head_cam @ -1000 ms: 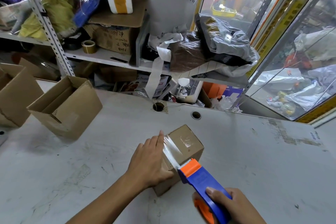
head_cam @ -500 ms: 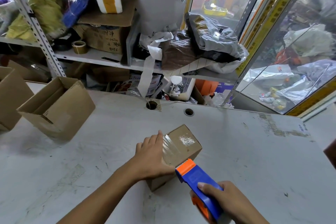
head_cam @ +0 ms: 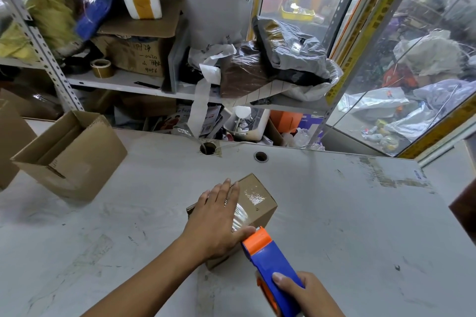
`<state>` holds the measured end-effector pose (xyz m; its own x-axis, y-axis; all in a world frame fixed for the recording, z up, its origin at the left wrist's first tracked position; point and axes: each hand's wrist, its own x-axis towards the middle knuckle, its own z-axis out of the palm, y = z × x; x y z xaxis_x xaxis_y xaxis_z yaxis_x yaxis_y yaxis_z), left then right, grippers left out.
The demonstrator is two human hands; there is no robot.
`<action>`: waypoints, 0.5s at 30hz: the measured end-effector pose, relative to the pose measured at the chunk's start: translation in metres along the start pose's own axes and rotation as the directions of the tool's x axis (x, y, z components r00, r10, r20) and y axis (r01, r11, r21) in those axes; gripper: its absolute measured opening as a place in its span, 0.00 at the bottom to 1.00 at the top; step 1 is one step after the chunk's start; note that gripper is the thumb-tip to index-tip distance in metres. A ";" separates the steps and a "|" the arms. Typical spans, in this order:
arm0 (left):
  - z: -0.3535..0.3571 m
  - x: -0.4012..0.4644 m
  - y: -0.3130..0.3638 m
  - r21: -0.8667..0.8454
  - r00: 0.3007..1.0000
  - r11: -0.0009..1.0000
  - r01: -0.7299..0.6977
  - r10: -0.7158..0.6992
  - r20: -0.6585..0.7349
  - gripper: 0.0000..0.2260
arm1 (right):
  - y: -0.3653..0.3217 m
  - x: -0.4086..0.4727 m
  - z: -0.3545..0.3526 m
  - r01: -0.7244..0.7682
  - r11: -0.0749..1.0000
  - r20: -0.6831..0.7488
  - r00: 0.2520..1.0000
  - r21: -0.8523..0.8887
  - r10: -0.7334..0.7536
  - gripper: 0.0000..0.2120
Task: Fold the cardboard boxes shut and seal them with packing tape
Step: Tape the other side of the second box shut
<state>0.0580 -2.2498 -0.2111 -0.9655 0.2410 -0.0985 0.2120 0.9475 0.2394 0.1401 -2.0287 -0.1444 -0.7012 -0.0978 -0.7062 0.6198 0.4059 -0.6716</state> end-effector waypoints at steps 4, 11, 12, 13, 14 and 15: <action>-0.004 0.000 0.001 0.010 1.000 1.000 0.012 -0.012 0.025 0.47 | -0.004 -0.006 -0.002 -0.017 1.000 -0.009 1.000 -0.013 0.017 0.22; -0.010 0.005 0.011 0.087 1.000 0.996 0.002 -0.003 0.016 0.46 | -0.031 -0.007 -0.011 0.009 0.990 -0.093 0.995 -0.140 -0.022 0.21; -0.011 0.006 0.011 0.097 1.000 0.995 -0.003 0.002 0.016 0.46 | -0.034 -0.007 -0.013 -0.003 0.988 -0.109 0.994 -0.153 -0.014 0.20; -0.012 0.007 0.012 0.108 1.000 0.994 -0.007 0.006 0.014 0.46 | -0.037 -0.007 -0.014 -0.015 0.987 -0.117 0.993 -0.161 -0.004 0.20; -0.012 0.007 0.013 0.112 1.000 0.994 -0.010 0.008 0.018 0.46 | -0.039 -0.005 -0.015 -0.020 0.986 -0.128 0.992 -0.167 -0.001 0.19; -0.013 0.007 0.014 0.108 1.000 0.994 -0.012 0.009 0.028 0.46 | -0.040 -0.005 -0.015 -0.027 0.983 -0.140 0.990 -0.180 0.002 0.19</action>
<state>0.0526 -2.2374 -0.1963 -0.9590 0.2551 -0.1237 0.2385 0.9618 0.1346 0.1140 -2.0311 -0.1105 -0.7424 0.0312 -0.6693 0.5654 0.5652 -0.6007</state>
